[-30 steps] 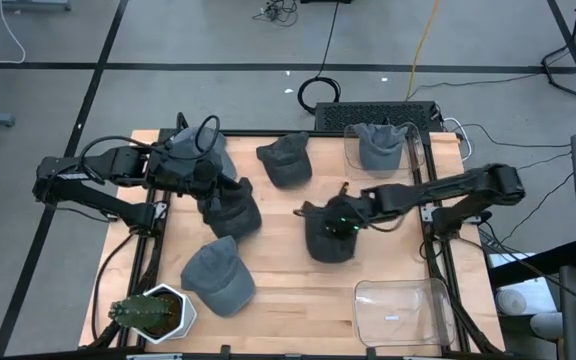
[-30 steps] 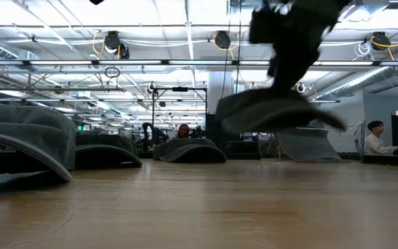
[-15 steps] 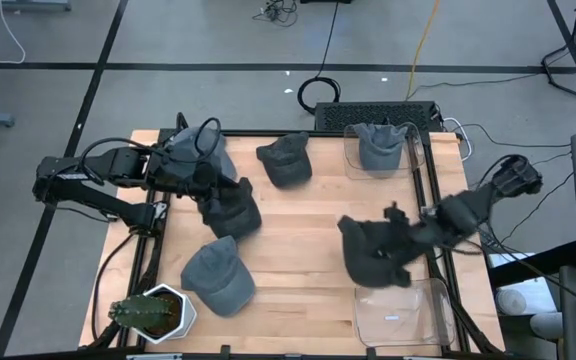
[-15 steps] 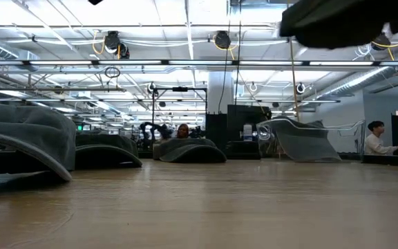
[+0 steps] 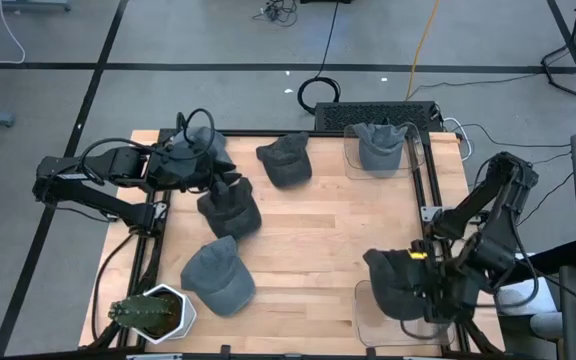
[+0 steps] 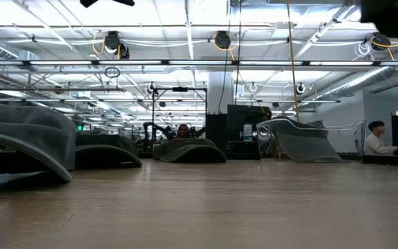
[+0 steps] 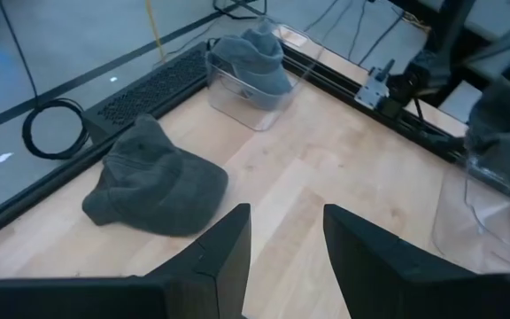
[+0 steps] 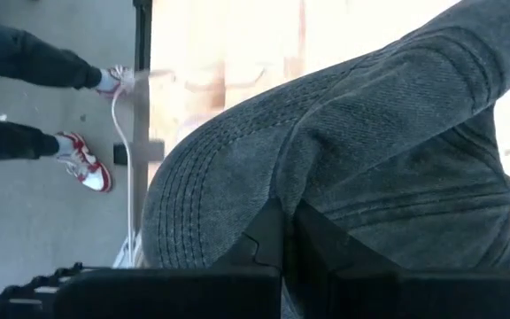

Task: Pick & Place hat
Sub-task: Put the bottom black cap into the bottom transparent bin

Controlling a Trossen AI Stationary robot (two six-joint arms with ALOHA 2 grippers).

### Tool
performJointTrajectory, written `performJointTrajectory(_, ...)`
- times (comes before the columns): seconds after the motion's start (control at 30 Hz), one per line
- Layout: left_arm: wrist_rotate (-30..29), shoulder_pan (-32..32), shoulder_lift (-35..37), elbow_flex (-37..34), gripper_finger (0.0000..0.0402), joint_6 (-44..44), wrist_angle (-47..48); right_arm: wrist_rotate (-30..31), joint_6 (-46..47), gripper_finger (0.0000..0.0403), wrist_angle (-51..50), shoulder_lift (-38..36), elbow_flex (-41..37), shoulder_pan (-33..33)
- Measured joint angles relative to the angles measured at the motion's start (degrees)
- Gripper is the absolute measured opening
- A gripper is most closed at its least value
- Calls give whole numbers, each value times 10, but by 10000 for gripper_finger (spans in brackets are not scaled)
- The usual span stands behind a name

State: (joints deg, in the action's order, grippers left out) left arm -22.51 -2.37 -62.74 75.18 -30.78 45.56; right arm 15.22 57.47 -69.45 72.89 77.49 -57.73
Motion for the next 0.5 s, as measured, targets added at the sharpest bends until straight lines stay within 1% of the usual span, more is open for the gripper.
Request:
performJointTrajectory(0.13,-6,0,-3,0,152,-20,0,1,17,0,22,16,-32,-33)
performJointTrajectory(0.2,-6,0,-7,0,152,-31,0,11,23,0,40,22,-50,-47)
performJointTrajectory(0.5,-6,-18,-45,-1,152,-55,-18,13,37,5,198,23,-143,-66)
